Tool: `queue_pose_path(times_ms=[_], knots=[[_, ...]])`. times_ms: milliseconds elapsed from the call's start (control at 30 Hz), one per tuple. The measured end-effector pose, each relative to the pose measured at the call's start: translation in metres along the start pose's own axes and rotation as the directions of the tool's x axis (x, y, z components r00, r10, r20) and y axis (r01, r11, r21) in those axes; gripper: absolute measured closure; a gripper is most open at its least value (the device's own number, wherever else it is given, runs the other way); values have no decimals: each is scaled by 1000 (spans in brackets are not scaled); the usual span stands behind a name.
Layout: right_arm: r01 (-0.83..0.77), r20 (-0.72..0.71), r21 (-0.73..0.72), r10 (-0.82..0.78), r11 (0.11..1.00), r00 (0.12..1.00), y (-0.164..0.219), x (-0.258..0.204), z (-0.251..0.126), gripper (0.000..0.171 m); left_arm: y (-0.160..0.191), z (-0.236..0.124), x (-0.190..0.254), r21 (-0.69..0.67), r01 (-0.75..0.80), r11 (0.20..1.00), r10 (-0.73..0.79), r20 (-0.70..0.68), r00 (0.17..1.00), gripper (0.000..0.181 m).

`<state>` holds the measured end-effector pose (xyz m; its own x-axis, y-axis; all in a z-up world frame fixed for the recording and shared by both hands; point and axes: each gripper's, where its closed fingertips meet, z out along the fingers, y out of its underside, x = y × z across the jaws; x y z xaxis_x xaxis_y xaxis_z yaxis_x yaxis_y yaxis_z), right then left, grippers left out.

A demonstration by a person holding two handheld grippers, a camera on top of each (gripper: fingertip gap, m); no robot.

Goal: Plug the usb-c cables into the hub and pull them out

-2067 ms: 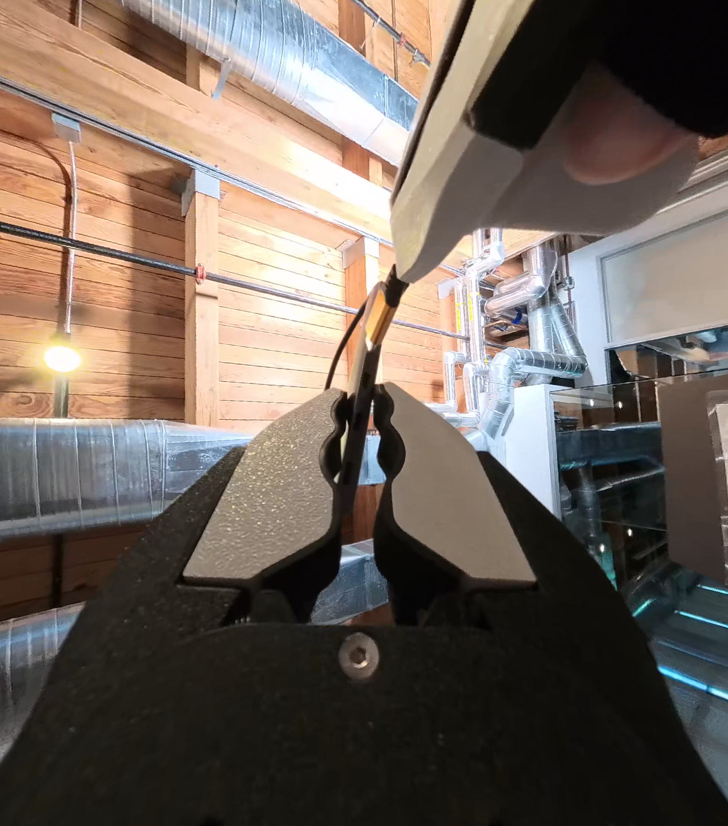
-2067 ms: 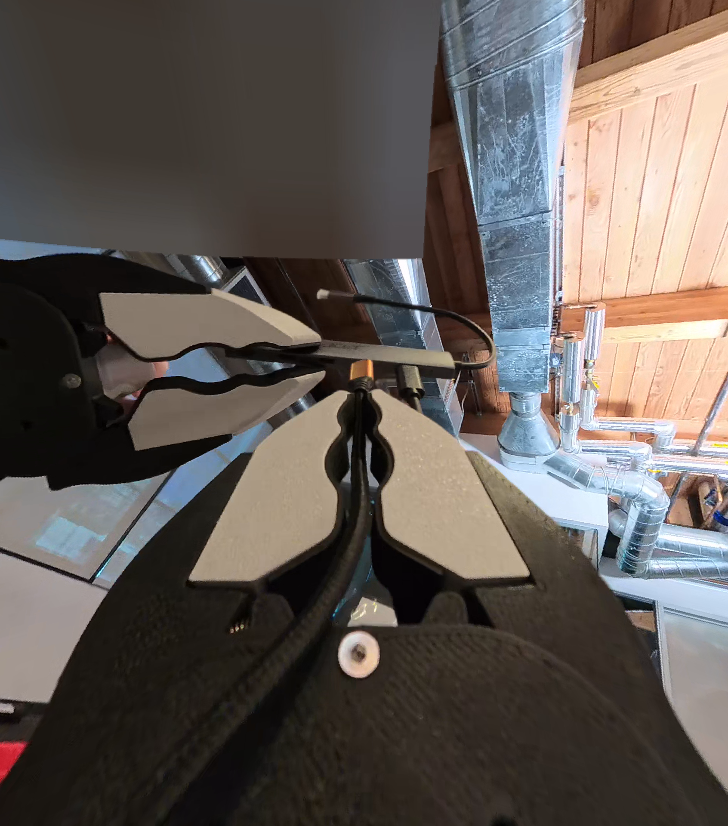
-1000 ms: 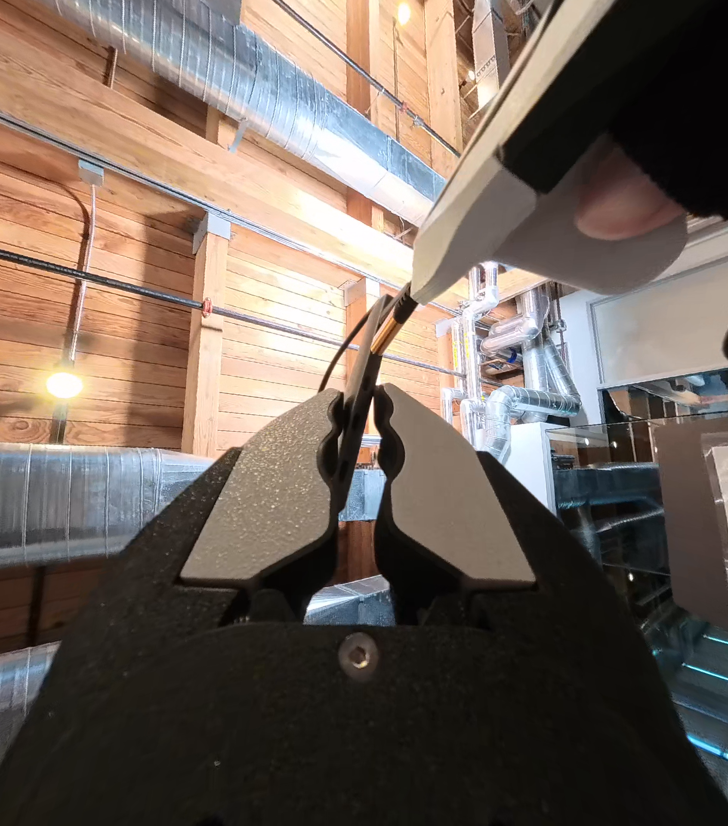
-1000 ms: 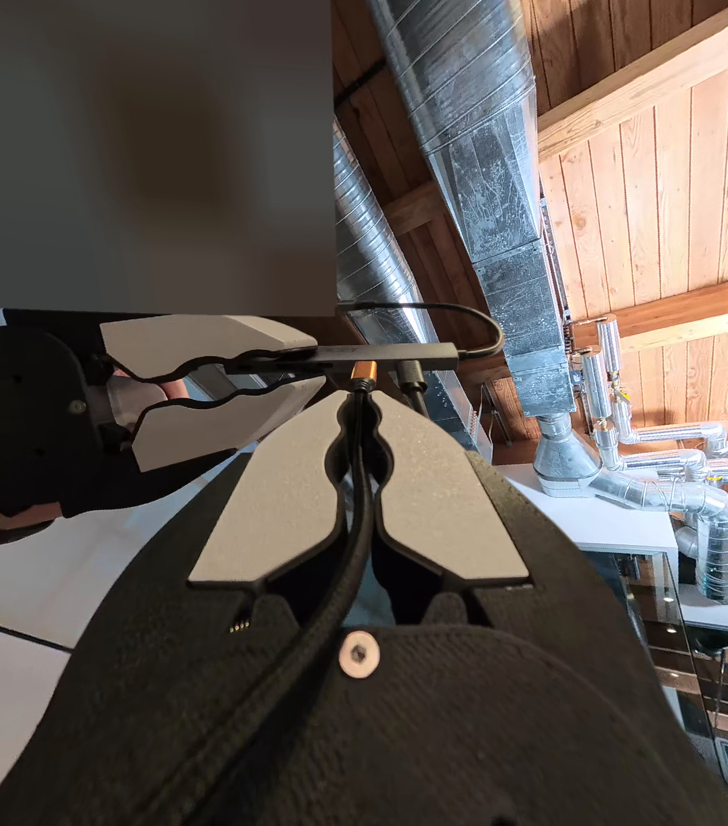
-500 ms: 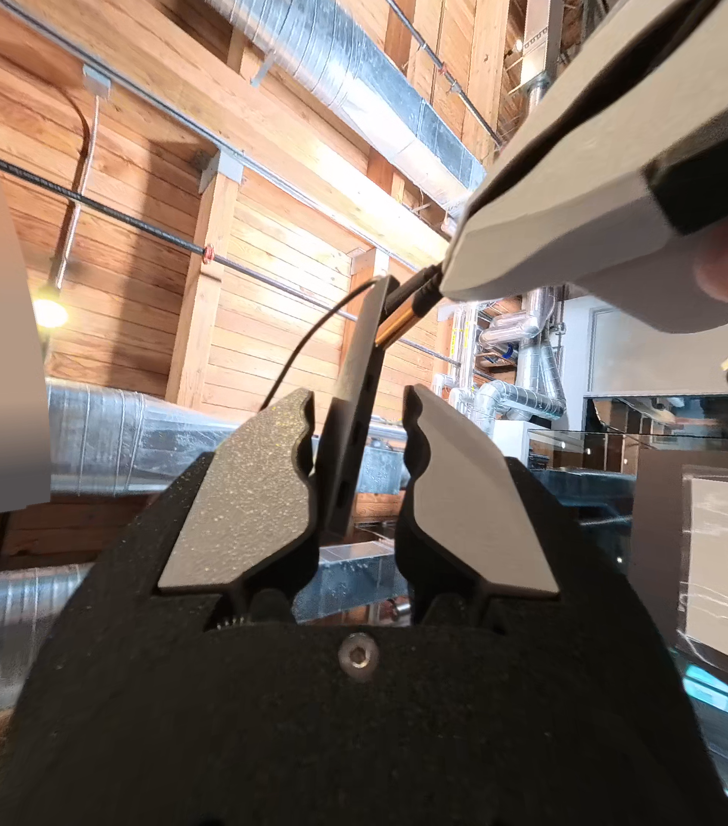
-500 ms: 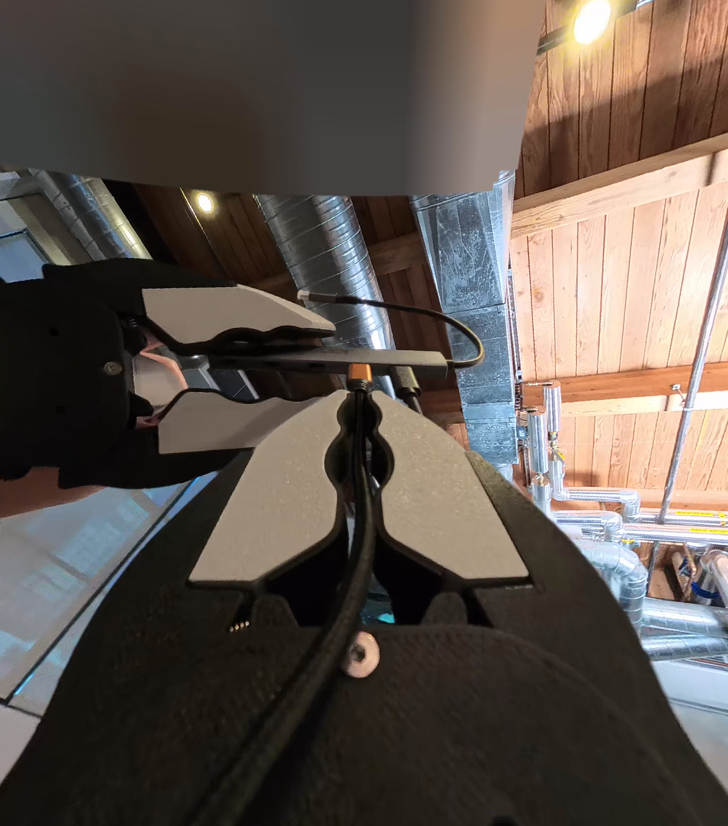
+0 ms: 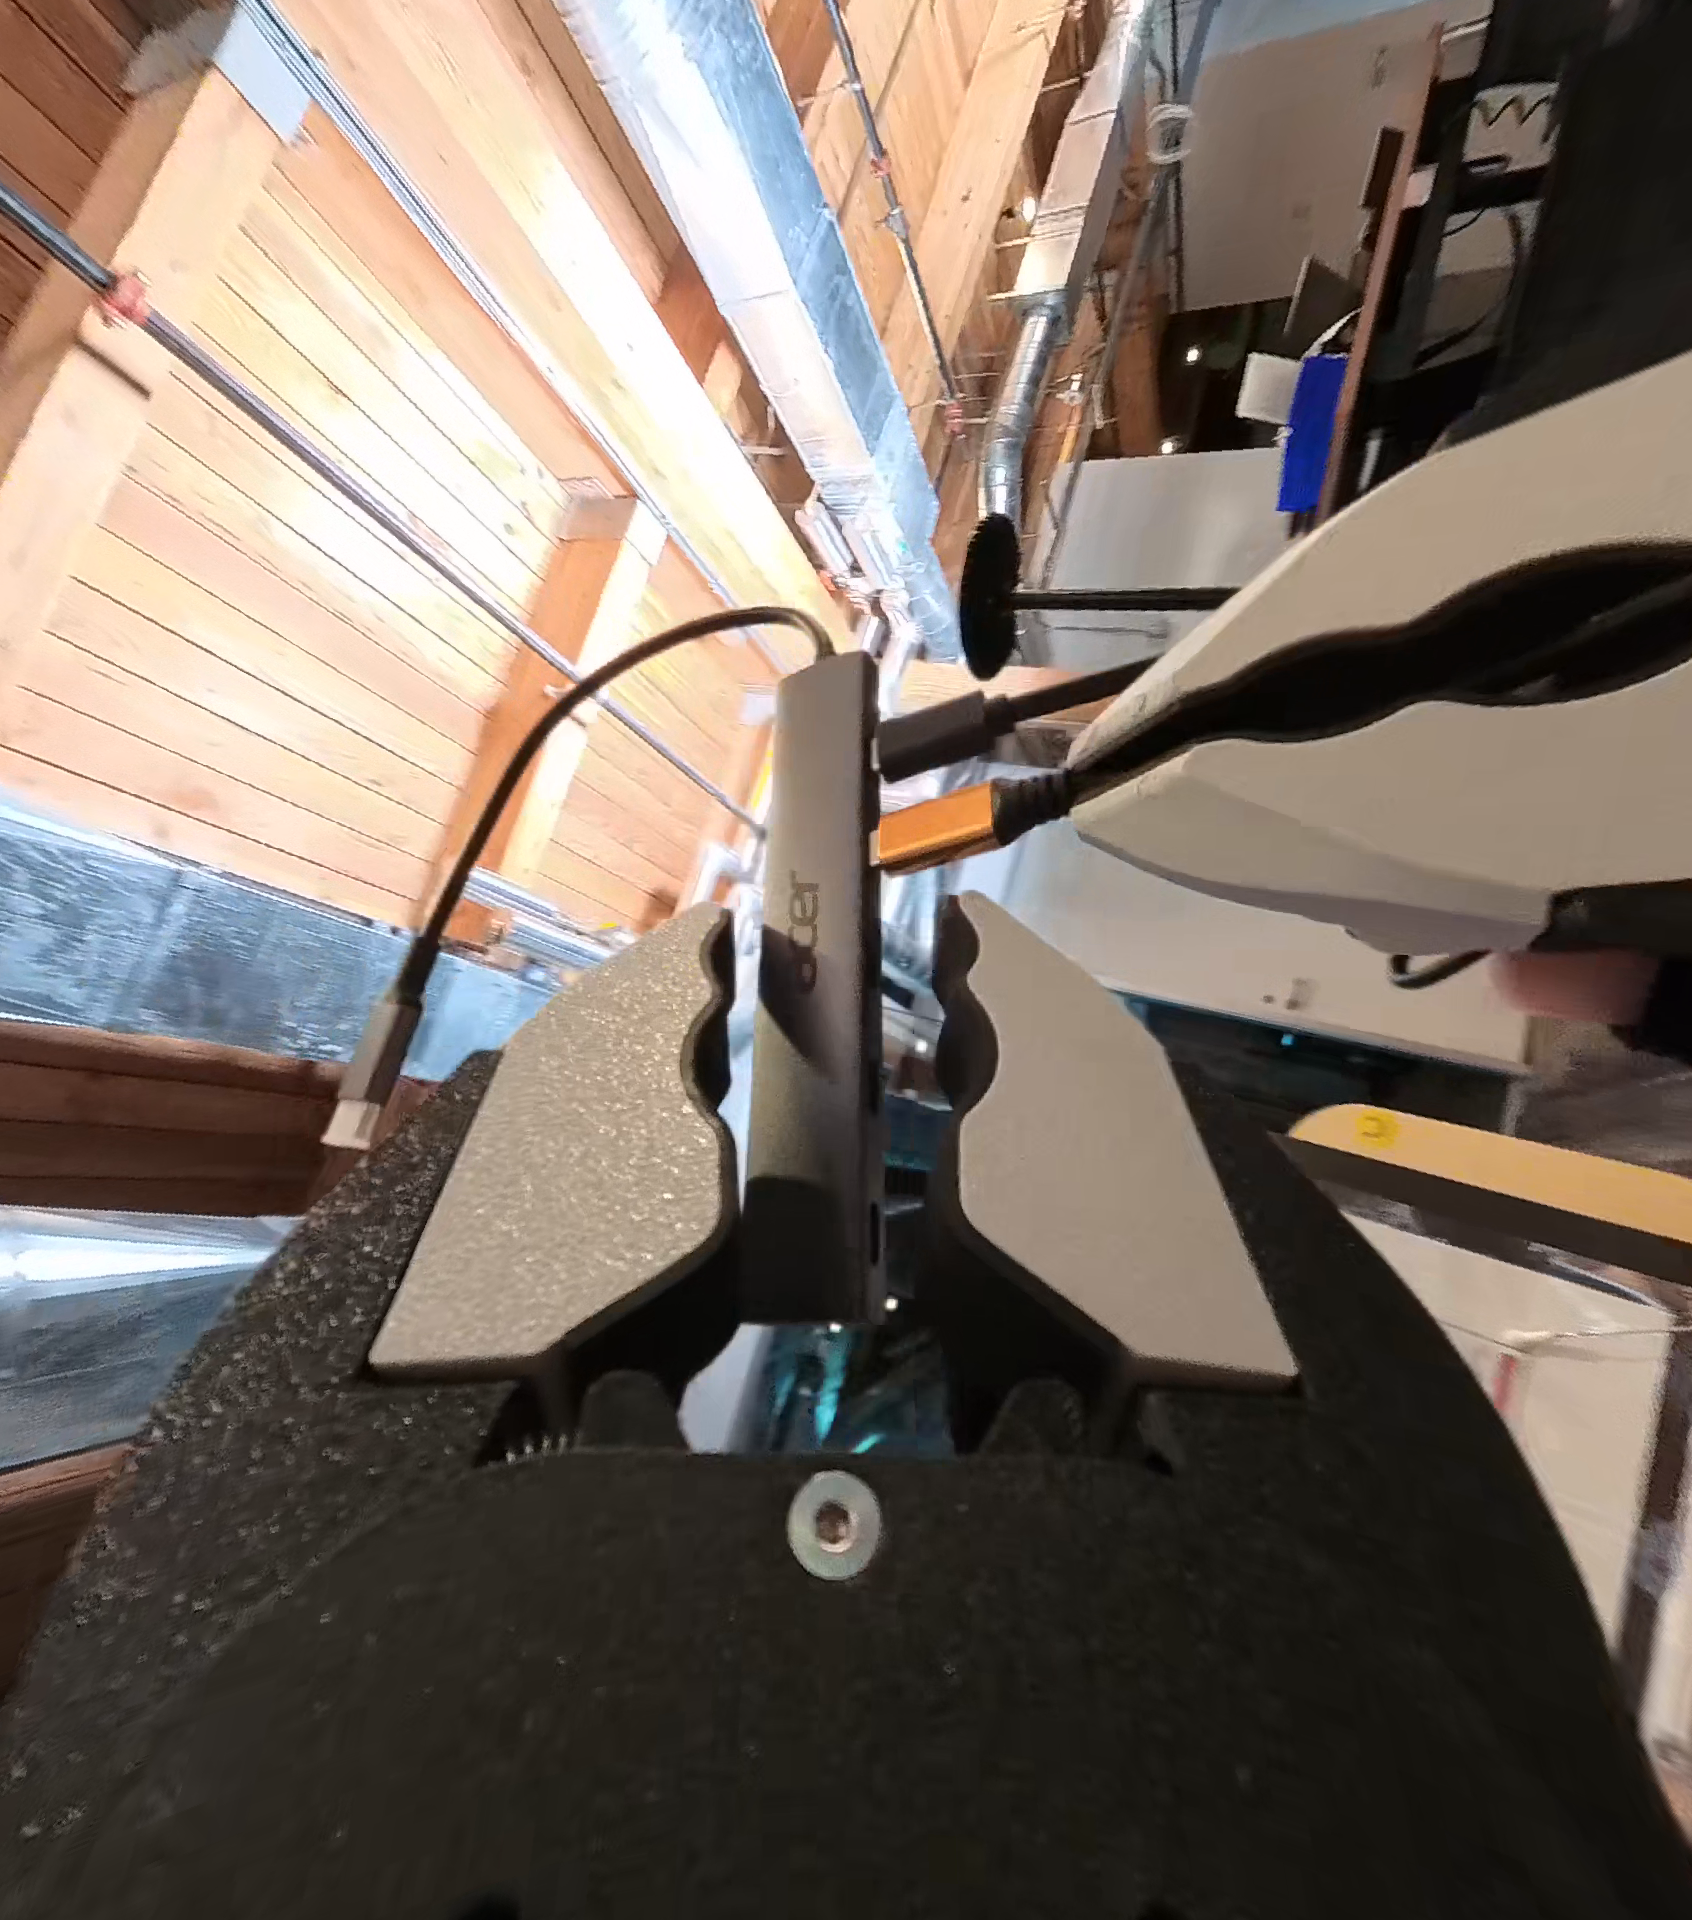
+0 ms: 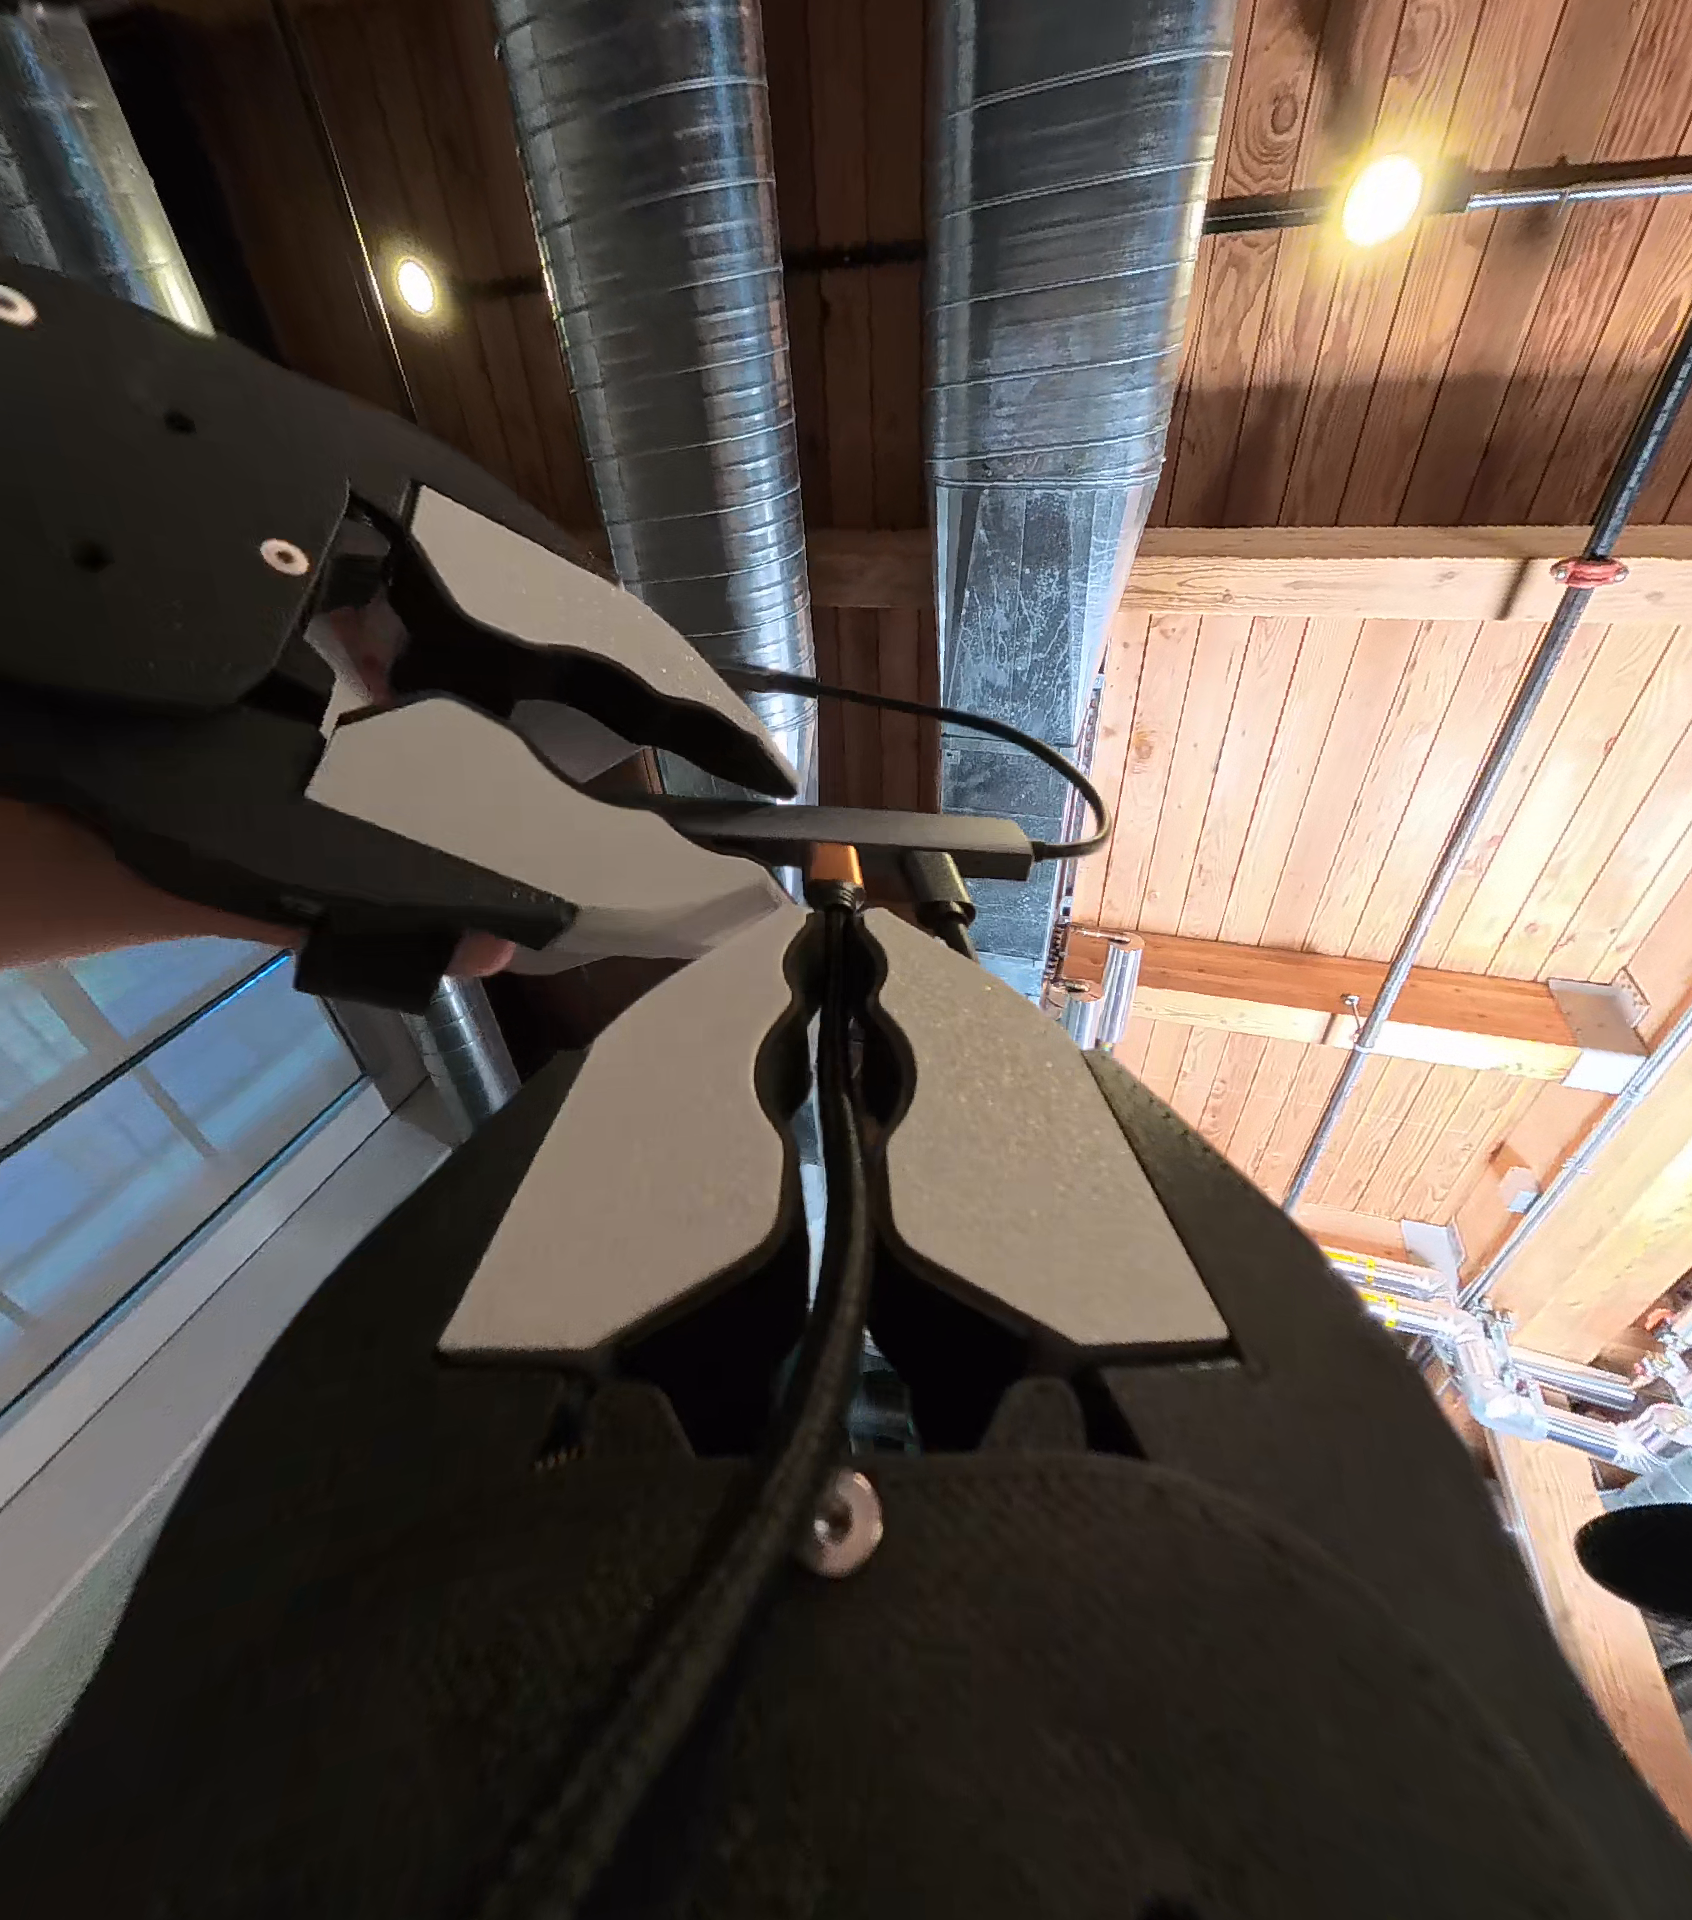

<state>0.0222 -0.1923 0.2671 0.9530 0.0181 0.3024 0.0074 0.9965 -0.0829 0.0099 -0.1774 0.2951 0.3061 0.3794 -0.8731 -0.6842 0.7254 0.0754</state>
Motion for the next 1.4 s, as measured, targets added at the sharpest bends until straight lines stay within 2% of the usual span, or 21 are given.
queue_pose_path(times_ms=[267, 467, 533, 600, 1067, 1200, 1300, 1400], knots=[[101, 6, -2, -101, 995, 995, 1, 0, -2, 168, 4, -6, 2, -36, 179, 983, -183, -127, 975, 148], [146, 27, 12, -146, 989, 989, 1, -5, -3, 168, 12, -8, 9, -108, 351, 930, -367, -273, 889, 147], [164, 35, 14, -165, 986, 986, 1, -7, -3, 168, 13, -8, 9, -107, 392, 914, -406, -296, 865, 152], [172, 40, 12, -173, 985, 984, 2, -9, -3, 168, 14, -8, 11, -105, 399, 911, -411, -312, 856, 157], [157, 80, -2, -156, 988, 984, 10, -13, -4, 168, 23, -7, 16, -106, 419, 902, -429, -336, 838, 157], [99, 132, -29, -94, 995, 987, 16, -16, -2, 168, 27, -6, 14, -55, 320, 946, -319, -326, 890, 156], [47, 146, -44, -40, 998, 988, 19, -16, -2, 167, 29, -8, 13, -62, 321, 945, -321, -368, 873, 156], [23, 144, -58, -14, 998, 989, 21, -17, -1, 167, 34, -6, 14, -86, 253, 964, -266, -357, 895, 157]])
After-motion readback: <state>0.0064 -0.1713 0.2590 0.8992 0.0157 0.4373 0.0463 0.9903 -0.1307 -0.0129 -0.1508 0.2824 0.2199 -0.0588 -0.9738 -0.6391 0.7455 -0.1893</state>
